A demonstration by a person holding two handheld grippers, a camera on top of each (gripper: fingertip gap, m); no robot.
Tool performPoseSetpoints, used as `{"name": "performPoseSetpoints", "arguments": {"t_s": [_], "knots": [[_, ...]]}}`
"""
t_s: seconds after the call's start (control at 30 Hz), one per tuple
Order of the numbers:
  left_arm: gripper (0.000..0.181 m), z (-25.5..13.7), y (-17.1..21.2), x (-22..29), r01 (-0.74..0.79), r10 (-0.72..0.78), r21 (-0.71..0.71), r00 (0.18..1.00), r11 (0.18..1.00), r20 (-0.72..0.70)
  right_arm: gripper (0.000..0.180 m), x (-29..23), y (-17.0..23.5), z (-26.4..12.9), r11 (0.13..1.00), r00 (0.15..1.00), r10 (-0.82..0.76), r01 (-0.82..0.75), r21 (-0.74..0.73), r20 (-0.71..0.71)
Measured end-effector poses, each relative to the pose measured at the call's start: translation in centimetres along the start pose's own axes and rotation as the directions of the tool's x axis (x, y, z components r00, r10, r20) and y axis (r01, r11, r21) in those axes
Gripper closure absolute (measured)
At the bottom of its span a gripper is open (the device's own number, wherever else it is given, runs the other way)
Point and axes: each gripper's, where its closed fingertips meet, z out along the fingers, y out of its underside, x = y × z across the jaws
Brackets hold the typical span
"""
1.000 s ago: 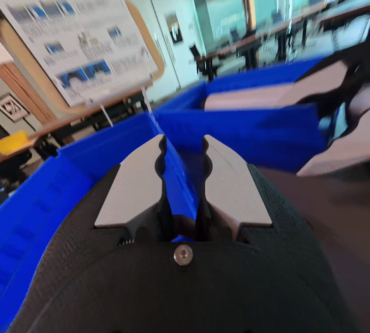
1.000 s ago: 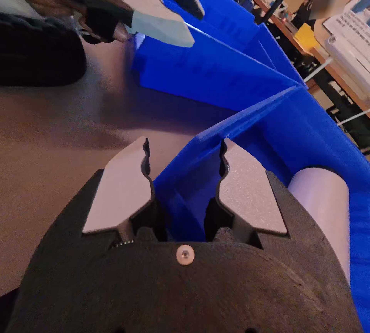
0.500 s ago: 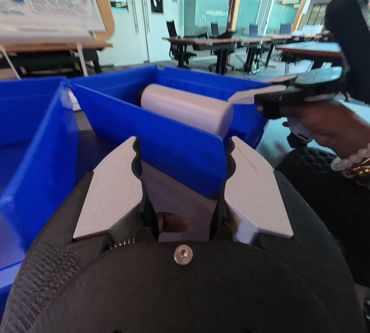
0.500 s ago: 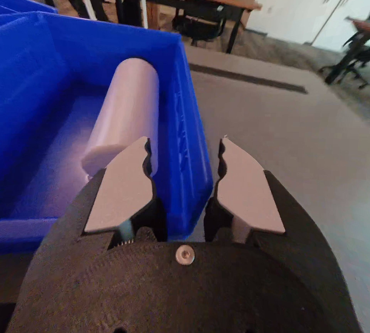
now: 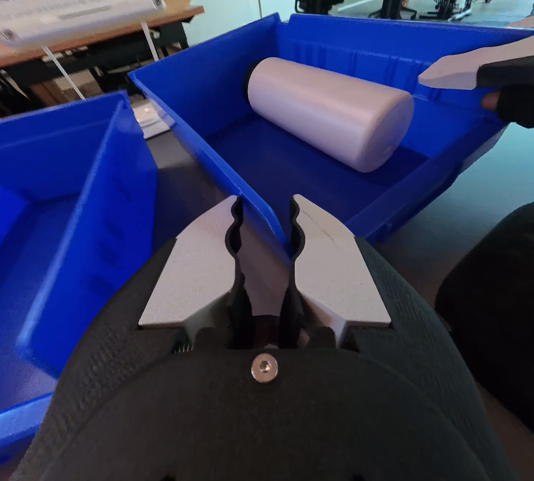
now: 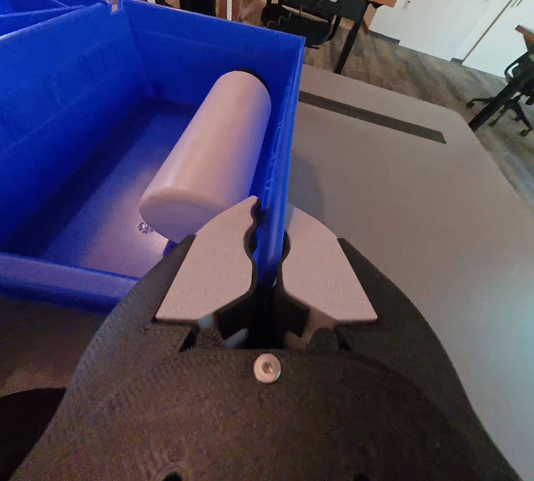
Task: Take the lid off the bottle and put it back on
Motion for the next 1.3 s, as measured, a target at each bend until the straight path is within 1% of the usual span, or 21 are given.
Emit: {"name": "performPoseSetpoints", "arguments": {"t_s": [0.13, 0.2, 0.3, 0.37, 0.47, 0.53, 0.63, 0.77, 0.87, 0.93, 1.0, 1.1, 1.17, 1.3], "knots": [[0.154, -1.8, -3.8, -1.9, -0.055, 0.05, 0.095, 0.998, 0.994, 0.047, 0.172, -0.5, -3.7, -2.2, 0.996, 0.997, -0.055, 0.059, 0.073, -0.061], [0.155, -3.2, -5.9, -2.9, -0.05, 0.043, 0.148, 0.998, 0.988, 0.052, 0.172, -1.1, -6.1, -3.6, 0.992, 0.996, -0.053, 0.062, 0.114, -0.076], [0.156, -5.9, -8.1, -4.8, -0.082, 0.064, 0.194, 0.993, 0.978, 0.102, 0.171, -2.6, -9.9, -5.3, 0.981, 0.994, -0.072, 0.086, 0.172, -0.086], [0.156, -8.0, -9.0, -6.6, -0.103, 0.072, 0.203, 0.985, 0.974, 0.154, 0.171, -4.4, -12.2, -5.8, 0.971, 0.992, -0.102, 0.115, 0.208, -0.072], [0.157, -11.9, -9.5, -10.1, -0.131, 0.071, 0.214, 0.961, 0.968, 0.267, 0.171, -8.5, -15.2, -5.4, 0.954, 0.993, -0.117, 0.109, 0.279, 0.014], [0.157, -14.9, -9.0, -12.8, -0.149, 0.075, 0.186, 0.932, 0.971, 0.354, 0.171, -12.3, -16.7, -4.7, 0.943, 0.987, -0.131, 0.095, 0.32, 0.092], [0.156, -20.0, -7.4, -16.8, -0.157, 0.085, 0.114, 0.876, 0.981, 0.474, 0.171, -19.2, -18.1, -3.3, 0.935, 0.957, -0.15, 0.055, 0.35, 0.248], [0.156, -27.1, -5.3, -21.5, -0.184, 0.138, 0.01, 0.771, 0.983, 0.621, 0.167, -29.4, -18.9, -2.6, 0.92, 0.872, -0.151, -0.048, 0.389, 0.465], [0.156, -31.6, -3.7, -23.9, -0.211, 0.222, -0.101, 0.691, 0.972, 0.688, 0.165, -35.7, -18.8, -2.7, 0.909, 0.807, -0.151, -0.114, 0.401, 0.571], [0.157, -33.7, -2.5, -25.1, -0.193, 0.232, -0.137, 0.663, 0.972, 0.711, 0.165, -39.1, -18.4, -2.9, 0.911, 0.763, -0.134, -0.157, 0.382, 0.632], [0.158, -34.8, -1.2, -26.2, -0.149, 0.186, -0.116, 0.663, 0.982, 0.725, 0.164, -41.7, -17.5, -2.7, 0.92, 0.729, -0.12, -0.173, 0.351, 0.674], [0.16, -34.8, 1.5, -27.4, -0.082, 0.146, -0.123, 0.672, 0.989, 0.726, 0.162, -43.9, -15.2, -1.8, 0.946, 0.713, -0.119, -0.13, 0.297, 0.691], [0.161, -34.2, 3.7, -28.1, -0.031, 0.125, -0.143, 0.686, 0.989, 0.717, 0.161, -44.6, -13.7, -1.1, 0.958, 0.715, -0.124, -0.096, 0.272, 0.688], [0.162, -33.4, 6.7, -29.0, 0.045, 0.047, -0.111, 0.706, 0.993, 0.706, 0.159, -45.2, -12.3, -0.4, 0.959, 0.72, -0.164, -0.043, 0.279, 0.674]]}}
